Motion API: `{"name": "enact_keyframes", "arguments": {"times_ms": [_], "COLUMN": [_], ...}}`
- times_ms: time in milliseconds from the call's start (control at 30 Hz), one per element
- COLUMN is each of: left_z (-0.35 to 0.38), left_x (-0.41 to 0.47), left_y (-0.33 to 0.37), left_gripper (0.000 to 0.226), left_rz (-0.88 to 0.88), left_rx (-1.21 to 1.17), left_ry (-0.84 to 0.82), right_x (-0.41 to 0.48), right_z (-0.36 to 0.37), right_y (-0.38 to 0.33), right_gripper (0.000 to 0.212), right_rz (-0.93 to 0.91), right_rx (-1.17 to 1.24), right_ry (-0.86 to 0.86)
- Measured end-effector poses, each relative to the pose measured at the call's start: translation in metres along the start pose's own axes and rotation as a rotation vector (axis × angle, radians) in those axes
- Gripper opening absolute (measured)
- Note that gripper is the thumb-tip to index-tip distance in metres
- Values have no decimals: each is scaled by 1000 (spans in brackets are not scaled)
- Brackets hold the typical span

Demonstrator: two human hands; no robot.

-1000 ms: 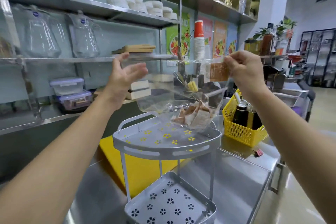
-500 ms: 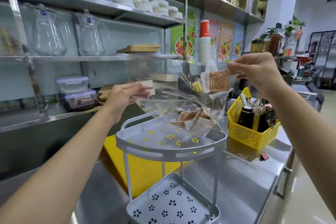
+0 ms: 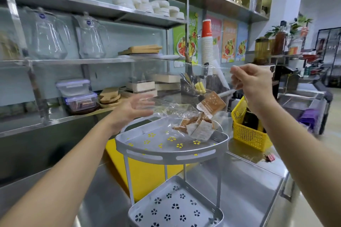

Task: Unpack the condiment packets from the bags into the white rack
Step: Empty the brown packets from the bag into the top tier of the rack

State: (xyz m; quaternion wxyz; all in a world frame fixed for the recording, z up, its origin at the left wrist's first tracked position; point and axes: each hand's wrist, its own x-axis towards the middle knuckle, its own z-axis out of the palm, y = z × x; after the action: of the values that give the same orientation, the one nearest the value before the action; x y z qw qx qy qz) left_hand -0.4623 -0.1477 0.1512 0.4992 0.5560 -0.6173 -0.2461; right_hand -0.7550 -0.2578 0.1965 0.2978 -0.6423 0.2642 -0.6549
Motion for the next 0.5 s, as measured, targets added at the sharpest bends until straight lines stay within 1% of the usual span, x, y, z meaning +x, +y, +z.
{"name": "enact_keyframes", "arguments": {"times_ms": [67, 100, 133, 200, 233, 267, 333, 367, 467, 500], "left_z": [10, 15, 21, 28, 29, 30, 29, 28, 26, 26], "left_x": [-1, -1, -2, -1, 0, 1, 3, 4, 3, 3], "left_y": [-5, -7, -8, -10, -11, -12, -14, -16, -19, -20], "left_gripper": [12, 12, 16, 18, 18, 19, 18, 16, 6, 6], "left_rz": [-3, 5, 5, 22, 31, 39, 48, 49, 58, 66], "left_rx": [128, 126, 90, 64, 69, 67, 67, 72, 46, 42], "left_ry": [92, 133, 158, 201, 222, 246, 275, 275, 209, 194], "right_x": [-9, -15, -22, -34, -40, -46, -57, -61, -65, -63], "right_z": [-1, -1, -2, -3, -5, -7, -10, -12, -15, -16], "right_y": [13, 20, 27, 40, 46, 51, 59, 64, 69, 68], "right_gripper": [17, 12, 9, 31, 38, 38, 27, 23, 19, 14], "right_rz": [19, 25, 30, 73, 93, 100, 95, 107, 148, 140], "right_rx": [43, 49, 59, 99, 110, 104, 86, 106, 169, 156], "right_ry": [70, 81, 69, 9, -37, -89, -175, -182, -130, -124]}}
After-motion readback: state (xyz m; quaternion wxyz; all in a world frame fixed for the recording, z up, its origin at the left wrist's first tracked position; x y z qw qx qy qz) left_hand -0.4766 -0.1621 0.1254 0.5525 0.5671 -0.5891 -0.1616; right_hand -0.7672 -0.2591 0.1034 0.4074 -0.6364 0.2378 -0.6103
